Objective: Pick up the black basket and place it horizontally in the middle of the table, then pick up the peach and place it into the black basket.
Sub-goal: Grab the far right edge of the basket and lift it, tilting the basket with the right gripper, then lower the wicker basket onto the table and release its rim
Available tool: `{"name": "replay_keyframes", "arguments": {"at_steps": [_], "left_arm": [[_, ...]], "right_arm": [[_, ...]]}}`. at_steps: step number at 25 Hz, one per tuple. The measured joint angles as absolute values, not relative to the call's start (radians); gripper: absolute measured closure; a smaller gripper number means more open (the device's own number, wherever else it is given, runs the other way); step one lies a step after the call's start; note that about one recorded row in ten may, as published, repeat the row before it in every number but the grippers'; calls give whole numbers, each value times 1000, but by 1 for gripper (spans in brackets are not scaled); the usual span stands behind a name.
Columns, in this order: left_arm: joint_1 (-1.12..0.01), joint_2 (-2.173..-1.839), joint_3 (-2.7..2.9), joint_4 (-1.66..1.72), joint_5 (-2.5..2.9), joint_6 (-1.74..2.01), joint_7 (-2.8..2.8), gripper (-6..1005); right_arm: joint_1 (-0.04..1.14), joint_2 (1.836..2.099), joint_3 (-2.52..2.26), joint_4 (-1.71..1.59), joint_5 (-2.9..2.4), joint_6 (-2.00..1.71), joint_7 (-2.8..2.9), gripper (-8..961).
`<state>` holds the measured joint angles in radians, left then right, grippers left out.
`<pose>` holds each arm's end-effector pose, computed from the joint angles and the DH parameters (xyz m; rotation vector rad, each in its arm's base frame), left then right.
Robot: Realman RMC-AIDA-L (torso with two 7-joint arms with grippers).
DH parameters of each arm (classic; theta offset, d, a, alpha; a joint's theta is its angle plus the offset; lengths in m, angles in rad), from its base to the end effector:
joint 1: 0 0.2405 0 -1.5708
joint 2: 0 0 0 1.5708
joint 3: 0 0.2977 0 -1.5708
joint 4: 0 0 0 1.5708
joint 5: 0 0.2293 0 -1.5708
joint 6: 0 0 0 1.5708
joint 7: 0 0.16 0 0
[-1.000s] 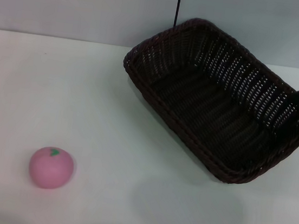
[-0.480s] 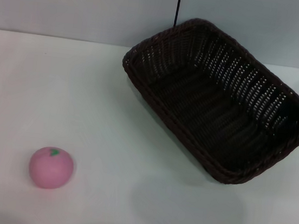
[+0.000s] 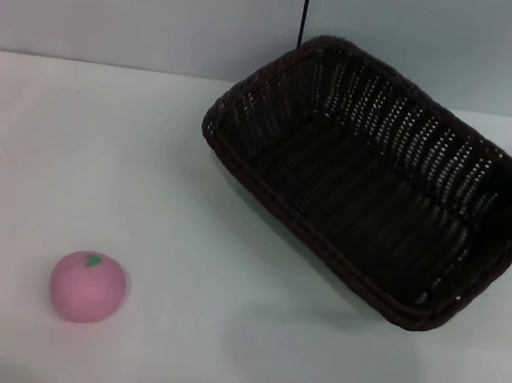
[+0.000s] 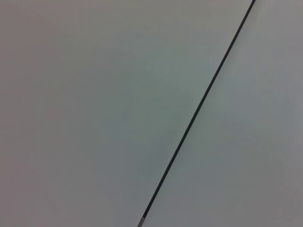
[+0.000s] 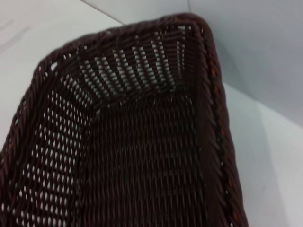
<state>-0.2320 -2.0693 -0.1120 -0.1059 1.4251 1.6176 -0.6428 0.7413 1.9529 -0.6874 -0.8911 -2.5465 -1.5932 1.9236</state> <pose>-0.4170 0.2600 0.0067 -1.2055 -0.7572 -1.1648 0.2890 0.4379 0.0516 -2.6839 0.9002 -0.0921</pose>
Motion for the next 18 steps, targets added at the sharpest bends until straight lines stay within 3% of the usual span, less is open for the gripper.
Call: {"name": "replay_keyframes", "arguments": {"at_steps": [4,7,18], "left_arm": [[-235,-2069,-112,-106,1425,1611,-643,214],[-236,-2069,-112,-106,1425,1610,-643,214],[-246,-2069,-104,-124,1425,1596,-642,215]], "right_arm": [[698,1994,-686,-1093,-2529,-1645,1861,754],[682,2006,-684,-1156,-2502,-1646,1828,757],[728,1997,-692,-1122,-2331,-1657,1609,762]]}}
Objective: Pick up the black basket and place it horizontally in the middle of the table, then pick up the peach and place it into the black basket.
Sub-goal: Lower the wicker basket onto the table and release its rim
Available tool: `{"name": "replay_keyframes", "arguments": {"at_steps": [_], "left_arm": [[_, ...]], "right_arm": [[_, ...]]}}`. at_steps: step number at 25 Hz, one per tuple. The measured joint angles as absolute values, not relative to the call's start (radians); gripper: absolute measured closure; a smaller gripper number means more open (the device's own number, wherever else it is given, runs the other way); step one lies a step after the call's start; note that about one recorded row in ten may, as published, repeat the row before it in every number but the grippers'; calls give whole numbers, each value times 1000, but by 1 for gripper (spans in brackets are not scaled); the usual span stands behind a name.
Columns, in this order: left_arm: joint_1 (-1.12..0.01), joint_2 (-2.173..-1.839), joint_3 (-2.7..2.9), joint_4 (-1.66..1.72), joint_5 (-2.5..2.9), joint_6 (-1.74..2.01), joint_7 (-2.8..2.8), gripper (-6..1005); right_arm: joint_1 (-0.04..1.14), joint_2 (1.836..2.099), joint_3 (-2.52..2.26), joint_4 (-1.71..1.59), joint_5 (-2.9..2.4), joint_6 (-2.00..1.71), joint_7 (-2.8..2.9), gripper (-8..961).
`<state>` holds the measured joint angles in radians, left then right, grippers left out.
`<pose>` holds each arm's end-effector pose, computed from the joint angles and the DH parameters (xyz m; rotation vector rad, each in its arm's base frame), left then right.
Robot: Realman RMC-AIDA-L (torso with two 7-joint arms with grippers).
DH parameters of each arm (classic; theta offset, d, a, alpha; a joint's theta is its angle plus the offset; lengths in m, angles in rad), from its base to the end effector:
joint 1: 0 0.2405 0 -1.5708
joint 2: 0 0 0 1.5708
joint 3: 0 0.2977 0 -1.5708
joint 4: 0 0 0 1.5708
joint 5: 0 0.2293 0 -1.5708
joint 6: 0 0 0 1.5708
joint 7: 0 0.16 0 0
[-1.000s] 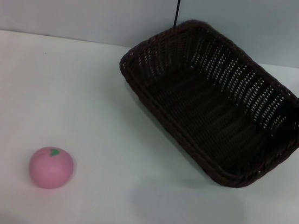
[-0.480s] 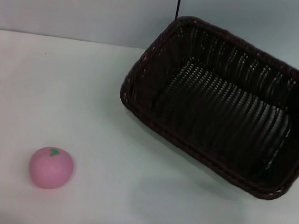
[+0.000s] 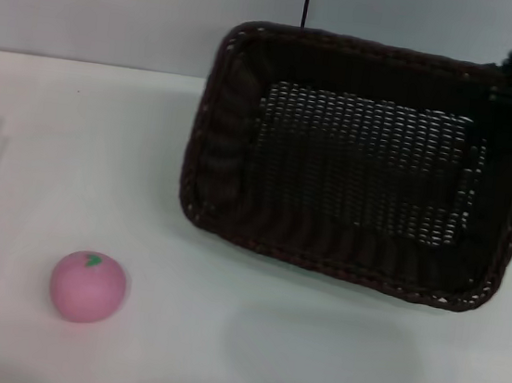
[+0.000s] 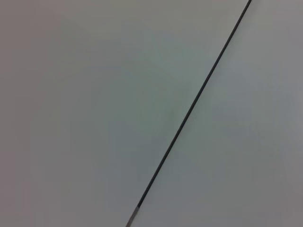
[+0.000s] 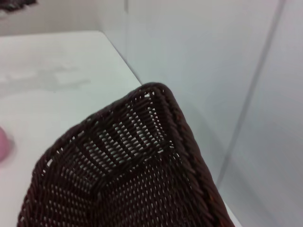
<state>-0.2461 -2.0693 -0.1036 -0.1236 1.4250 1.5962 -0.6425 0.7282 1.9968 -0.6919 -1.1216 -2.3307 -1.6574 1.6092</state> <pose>-0.4134 0.2666 0.0002 -1.2172 -0.7844 -1.1731 0.2238 0.4439 0.0735 -2.7447 0.2096 0.1090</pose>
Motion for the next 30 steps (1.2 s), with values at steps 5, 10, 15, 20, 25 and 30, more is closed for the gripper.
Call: {"name": "replay_keyframes", "arguments": {"at_steps": [5,10,15,20,25,30], "left_arm": [[-247,-2070,-101,-132,1425,1588,-641,215],[-245,-2071,-101,-139,1425,1585,-642,215],[-245,-2070,-101,-141,1425,1585,-642,215],[-247,-2070,-101,-141,1425,1585,-642,215],[-249,-2069,-101,-142,1425,1585,-642,215],[-245,-2070,-100,-144,1425,1584,-643,215]], "right_arm": [[755,1992,-689,-1016,-2249,-1627,1495,762],[778,1987,-683,-914,-2216,-1578,1392,761],[787,1982,-684,-836,-2173,-1572,1308,762],[792,1978,-689,-800,-2147,-1580,1256,762],[792,1977,-690,-779,-2145,-1589,1226,761],[787,1980,-690,-747,-2143,-1587,1193,759]]}}
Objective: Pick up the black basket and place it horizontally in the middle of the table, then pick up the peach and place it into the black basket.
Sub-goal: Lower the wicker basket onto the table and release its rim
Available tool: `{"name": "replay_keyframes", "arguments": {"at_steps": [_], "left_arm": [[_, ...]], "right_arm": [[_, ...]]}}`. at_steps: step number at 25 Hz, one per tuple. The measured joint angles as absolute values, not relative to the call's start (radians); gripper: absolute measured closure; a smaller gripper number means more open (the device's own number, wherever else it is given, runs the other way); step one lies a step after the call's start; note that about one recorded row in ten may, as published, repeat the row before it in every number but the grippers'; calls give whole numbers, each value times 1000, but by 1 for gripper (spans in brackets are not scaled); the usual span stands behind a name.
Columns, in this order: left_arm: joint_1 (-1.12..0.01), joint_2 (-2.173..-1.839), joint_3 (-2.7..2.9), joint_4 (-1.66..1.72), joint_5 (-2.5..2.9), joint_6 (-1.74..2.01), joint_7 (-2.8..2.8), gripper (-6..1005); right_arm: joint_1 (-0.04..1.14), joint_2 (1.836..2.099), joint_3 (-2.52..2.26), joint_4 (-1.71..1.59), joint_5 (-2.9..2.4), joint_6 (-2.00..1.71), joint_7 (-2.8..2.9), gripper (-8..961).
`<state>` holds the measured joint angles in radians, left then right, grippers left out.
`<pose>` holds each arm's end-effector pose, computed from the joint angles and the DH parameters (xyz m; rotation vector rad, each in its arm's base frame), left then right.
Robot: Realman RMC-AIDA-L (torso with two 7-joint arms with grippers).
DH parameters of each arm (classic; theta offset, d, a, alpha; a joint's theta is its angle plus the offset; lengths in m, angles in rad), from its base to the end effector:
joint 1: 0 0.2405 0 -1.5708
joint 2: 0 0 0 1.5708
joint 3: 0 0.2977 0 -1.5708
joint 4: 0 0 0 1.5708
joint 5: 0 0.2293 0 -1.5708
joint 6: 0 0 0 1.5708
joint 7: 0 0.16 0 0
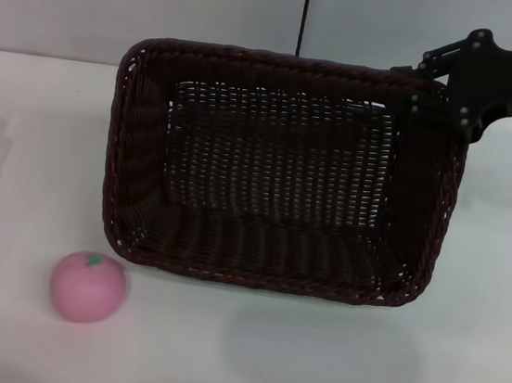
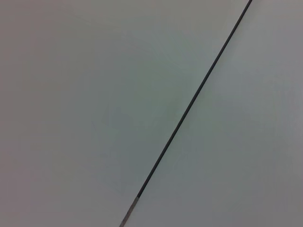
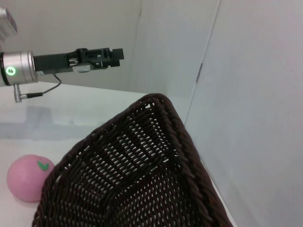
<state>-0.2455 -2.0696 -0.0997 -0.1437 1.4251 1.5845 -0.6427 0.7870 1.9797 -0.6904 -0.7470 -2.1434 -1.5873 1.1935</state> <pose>-0.4123 0.2666 -0.0055 -1.2158 -0.8127 -1.1784 0.2201 0.4492 0.0180 -2.8267 -0.1238 0.3986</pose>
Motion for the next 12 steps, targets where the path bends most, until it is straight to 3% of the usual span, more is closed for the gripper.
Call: {"name": "replay_keyframes", "arguments": {"at_steps": [6,9,12], "left_arm": [[-241,-2069,-97,-154,1425,1584,-644,214],[-241,-2069,-93,-155,1425,1585,-644,214],[-241,-2069,-88,-155,1425,1586,-644,214]], "right_arm": [[781,1987,-690,-745,-2143,-1577,1171,758],[772,2010,-680,-770,-2119,-1551,1163,757],[768,2012,-680,-781,-2095,-1531,1163,721]]}}
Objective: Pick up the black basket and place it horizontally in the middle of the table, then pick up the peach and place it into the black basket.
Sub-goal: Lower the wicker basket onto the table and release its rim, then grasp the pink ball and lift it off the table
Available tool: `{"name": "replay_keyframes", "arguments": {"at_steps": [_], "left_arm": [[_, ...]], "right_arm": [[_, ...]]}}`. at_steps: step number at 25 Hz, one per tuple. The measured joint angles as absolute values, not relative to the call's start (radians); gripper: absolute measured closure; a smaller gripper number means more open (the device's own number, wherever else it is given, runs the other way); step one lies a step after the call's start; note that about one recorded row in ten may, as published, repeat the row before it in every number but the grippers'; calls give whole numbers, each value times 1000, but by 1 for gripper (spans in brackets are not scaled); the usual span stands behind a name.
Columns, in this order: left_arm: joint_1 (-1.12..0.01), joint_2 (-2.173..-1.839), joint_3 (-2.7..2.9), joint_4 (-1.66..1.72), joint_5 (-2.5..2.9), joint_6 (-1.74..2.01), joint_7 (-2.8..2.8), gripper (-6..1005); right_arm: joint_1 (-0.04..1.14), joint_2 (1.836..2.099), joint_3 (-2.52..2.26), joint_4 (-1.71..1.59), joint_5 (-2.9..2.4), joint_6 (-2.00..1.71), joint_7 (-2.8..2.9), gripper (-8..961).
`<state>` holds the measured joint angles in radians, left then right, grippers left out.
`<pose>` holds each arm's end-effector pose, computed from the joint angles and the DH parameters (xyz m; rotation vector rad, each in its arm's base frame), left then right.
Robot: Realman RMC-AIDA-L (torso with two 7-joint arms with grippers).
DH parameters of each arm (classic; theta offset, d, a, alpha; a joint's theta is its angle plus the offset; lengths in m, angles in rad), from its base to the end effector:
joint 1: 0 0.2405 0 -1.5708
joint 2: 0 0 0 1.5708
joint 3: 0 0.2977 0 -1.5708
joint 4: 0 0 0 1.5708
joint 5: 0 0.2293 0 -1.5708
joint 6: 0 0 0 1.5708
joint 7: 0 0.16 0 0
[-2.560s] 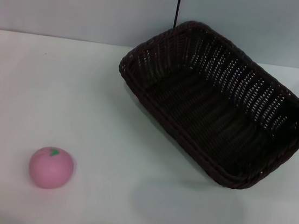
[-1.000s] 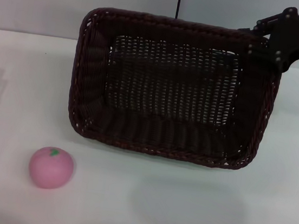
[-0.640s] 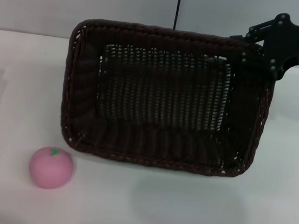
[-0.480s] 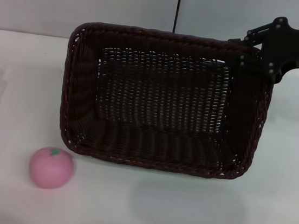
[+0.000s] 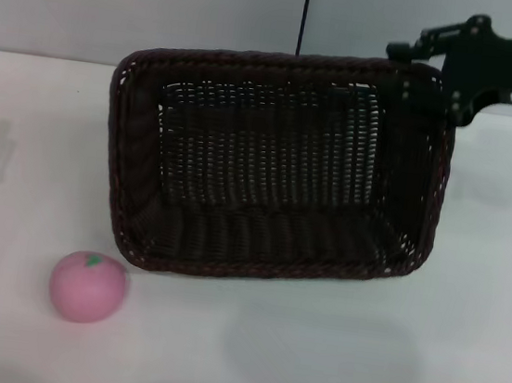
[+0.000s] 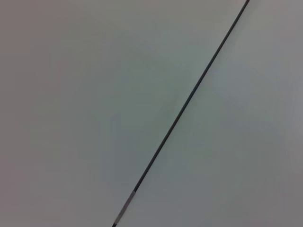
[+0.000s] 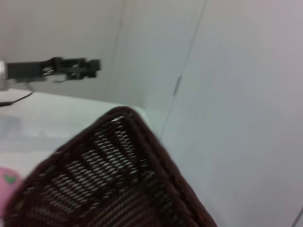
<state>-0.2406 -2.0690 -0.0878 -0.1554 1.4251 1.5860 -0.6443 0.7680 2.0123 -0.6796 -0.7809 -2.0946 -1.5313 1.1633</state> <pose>-0.4113 0.2644 -0.0090 -1.2221 -0.8261 -1.1845 0.2160 0.4536 0.0158 -2.7349 -0.1450 0.4429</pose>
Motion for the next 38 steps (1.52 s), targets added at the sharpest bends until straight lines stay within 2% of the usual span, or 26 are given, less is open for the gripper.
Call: {"name": "replay_keyframes", "arguments": {"at_steps": [10,15,16,17,18,19,20,22,23,27,38], "left_arm": [[-239,-2070,-71,-157,1425,1586,-654,214],[-239,-2068,-66,-153,1425,1586,-657,214],[-239,-2068,-66,-153,1425,1586,-657,214],[-239,-2066,-56,-146,1425,1589,-666,214],[-239,-2065,-49,-142,1425,1591,-673,214],[-239,-2064,-31,-129,1426,1594,-689,214],[-240,-2063,-6,-106,1426,1601,-714,214],[-242,-2063,71,-40,1427,1626,-770,214],[-242,-2063,71,-40,1427,1626,-770,214],[-228,-2060,228,103,1427,1698,-869,214],[-167,-2050,407,310,1427,1775,-970,216]], "right_arm": [[752,2010,-677,-781,-1987,-1452,1137,355],[640,2023,-678,-818,-1792,-1444,1112,274],[640,2023,-678,-818,-1792,-1444,1112,274],[585,2041,-674,-844,-1718,-1436,1109,274],[585,2041,-674,-844,-1718,-1436,1109,274],[517,2063,-658,-858,-1616,-1423,1085,274],[517,2063,-658,-858,-1616,-1423,1085,274],[424,2075,-636,-811,-1431,-1424,1036,275],[424,2075,-636,-811,-1431,-1424,1036,275],[303,2074,-598,-682,-1184,-1442,981,275],[206,2071,-338,-422,-1085,-1491,891,275]]}}
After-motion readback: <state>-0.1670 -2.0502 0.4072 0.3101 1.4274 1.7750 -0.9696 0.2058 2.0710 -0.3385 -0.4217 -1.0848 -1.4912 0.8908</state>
